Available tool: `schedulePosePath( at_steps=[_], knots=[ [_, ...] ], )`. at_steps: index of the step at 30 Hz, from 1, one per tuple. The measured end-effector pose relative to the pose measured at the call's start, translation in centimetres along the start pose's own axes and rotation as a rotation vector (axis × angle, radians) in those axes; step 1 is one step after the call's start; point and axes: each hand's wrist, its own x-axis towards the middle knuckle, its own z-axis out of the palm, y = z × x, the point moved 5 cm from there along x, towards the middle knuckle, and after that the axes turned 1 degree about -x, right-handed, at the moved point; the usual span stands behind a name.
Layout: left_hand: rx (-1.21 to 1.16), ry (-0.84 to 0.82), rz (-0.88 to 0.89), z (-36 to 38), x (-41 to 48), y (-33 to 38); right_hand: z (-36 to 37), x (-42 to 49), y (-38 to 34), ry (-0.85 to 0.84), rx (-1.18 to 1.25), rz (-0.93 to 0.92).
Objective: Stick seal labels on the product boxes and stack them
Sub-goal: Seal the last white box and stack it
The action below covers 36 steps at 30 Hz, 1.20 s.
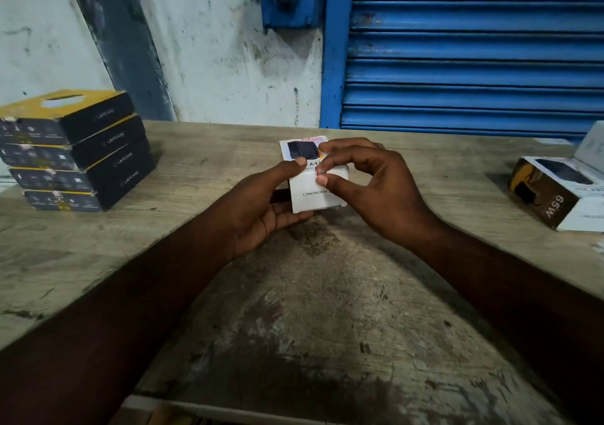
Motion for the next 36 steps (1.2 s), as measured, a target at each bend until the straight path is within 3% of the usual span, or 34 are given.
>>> schedulePosePath(
  at_steps=[21,27,36],
  knots=[
    [0.028,0.011,-0.006,0.1,-0.2,0.2,-0.1,0.1,0.5,-0.066,-0.004,0.102],
    [-0.006,0.004,0.002,-0.1,0.0,0.0,0.3,0.2,0.9,-0.017,0.086,0.086],
    [-0.021,0.027,-0.01,-0.3,0.1,-0.1,0.9,0.3,1.0,-0.081,0.216,0.109]
  ],
)
